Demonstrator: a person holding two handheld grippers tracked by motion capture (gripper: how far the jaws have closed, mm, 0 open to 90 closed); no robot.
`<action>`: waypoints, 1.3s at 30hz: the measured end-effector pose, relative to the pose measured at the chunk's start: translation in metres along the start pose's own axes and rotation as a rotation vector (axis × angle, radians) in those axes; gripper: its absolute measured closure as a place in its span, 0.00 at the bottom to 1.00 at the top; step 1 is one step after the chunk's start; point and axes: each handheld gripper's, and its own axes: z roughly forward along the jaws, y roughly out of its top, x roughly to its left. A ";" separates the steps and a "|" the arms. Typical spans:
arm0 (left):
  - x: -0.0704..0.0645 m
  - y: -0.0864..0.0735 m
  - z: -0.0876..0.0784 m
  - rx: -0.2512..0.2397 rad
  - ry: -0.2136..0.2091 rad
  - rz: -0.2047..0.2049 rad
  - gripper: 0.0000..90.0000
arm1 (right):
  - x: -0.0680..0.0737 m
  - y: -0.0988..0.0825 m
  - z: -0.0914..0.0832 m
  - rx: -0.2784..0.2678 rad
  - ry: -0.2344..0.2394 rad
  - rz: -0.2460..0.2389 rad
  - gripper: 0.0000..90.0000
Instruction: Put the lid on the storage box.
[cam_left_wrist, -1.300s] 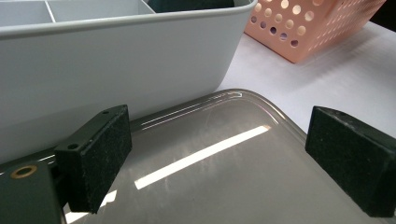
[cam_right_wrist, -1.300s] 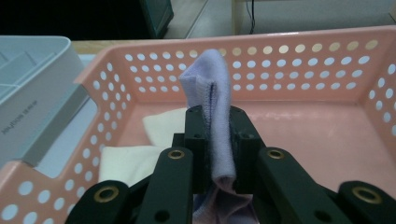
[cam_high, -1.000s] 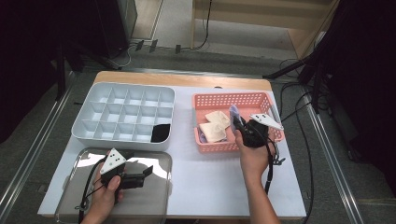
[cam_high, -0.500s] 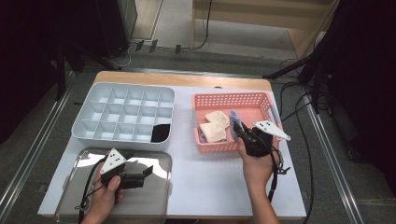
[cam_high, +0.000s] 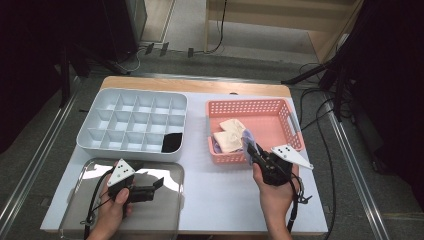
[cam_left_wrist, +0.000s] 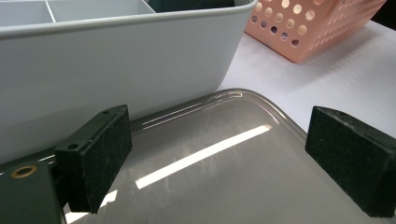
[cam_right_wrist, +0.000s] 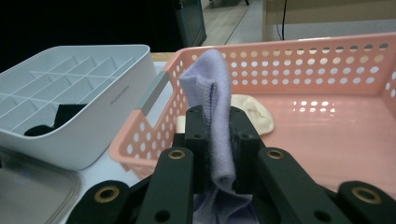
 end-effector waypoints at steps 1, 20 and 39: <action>0.000 0.000 0.000 0.000 0.001 0.000 0.08 | 0.001 -0.003 -0.002 0.002 0.002 0.006 0.91; 0.000 0.000 0.000 0.000 0.004 0.001 0.08 | 0.008 -0.066 -0.021 0.075 0.037 0.029 0.90; 0.000 0.000 0.000 0.000 0.001 0.002 0.08 | 0.023 -0.077 -0.020 0.085 0.098 0.025 0.56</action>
